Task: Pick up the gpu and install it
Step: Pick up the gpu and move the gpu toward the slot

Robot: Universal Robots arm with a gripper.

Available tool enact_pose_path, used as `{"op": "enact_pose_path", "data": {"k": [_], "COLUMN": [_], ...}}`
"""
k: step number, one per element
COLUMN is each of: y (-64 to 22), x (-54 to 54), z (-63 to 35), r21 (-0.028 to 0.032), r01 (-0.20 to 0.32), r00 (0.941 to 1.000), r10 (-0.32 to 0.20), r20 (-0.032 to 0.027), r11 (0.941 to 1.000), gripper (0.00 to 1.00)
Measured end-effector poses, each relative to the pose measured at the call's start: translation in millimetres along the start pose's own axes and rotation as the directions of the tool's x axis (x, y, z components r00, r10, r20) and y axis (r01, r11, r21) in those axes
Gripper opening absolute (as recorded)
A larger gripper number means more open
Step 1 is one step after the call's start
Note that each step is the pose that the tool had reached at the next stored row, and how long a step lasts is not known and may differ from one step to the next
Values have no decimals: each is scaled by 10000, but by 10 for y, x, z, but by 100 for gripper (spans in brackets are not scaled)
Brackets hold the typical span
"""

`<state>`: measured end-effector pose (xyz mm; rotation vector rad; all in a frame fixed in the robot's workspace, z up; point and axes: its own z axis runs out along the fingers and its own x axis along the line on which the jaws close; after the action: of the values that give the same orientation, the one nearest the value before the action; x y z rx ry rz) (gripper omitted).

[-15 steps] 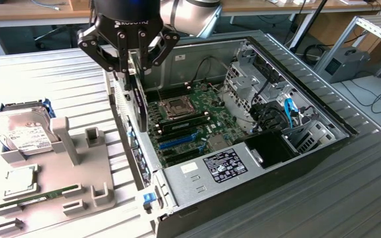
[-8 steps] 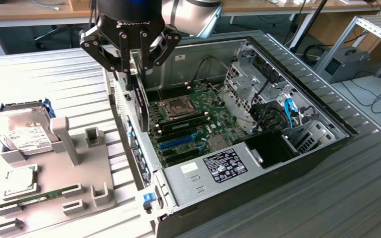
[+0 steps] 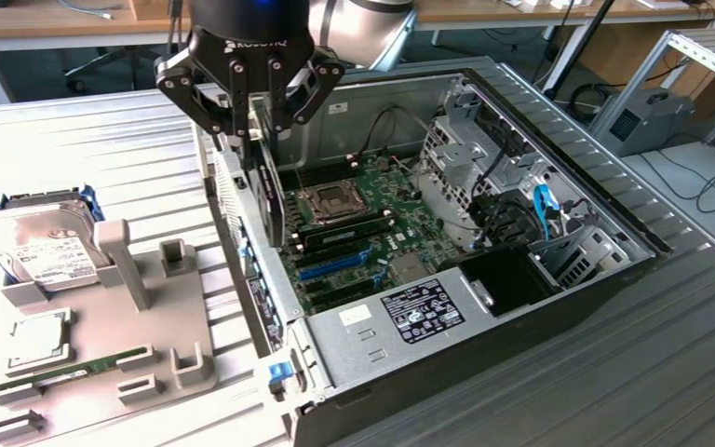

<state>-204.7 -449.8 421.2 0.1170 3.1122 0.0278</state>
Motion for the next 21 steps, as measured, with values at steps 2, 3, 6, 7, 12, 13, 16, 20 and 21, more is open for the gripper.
{"op": "enact_pose_path", "data": {"k": [2,3,6,7,12,13,16,20,21], "y": [1,1,2,2,4,4,5,6,7], "x": [-8,-13,-25,-28,-54,-57,-70,-89,-93], "z": [2,3,5,6,12,13,16,20,20], "r21": [0,0,0,0,-1,0,0,2,3], "r01": [0,0,0,0,0,0,0,0,0], "r00": [10000,10000,10000,10000,10000,10000,10000,10000,10000], "r10": [0,0,0,0,0,0,0,0,0], "r20": [0,0,0,0,1,0,0,0,0], "r11": [10000,10000,10000,10000,10000,10000,10000,10000,10000], "gripper": [26,26,26,26,26,26,26,26,26]}}
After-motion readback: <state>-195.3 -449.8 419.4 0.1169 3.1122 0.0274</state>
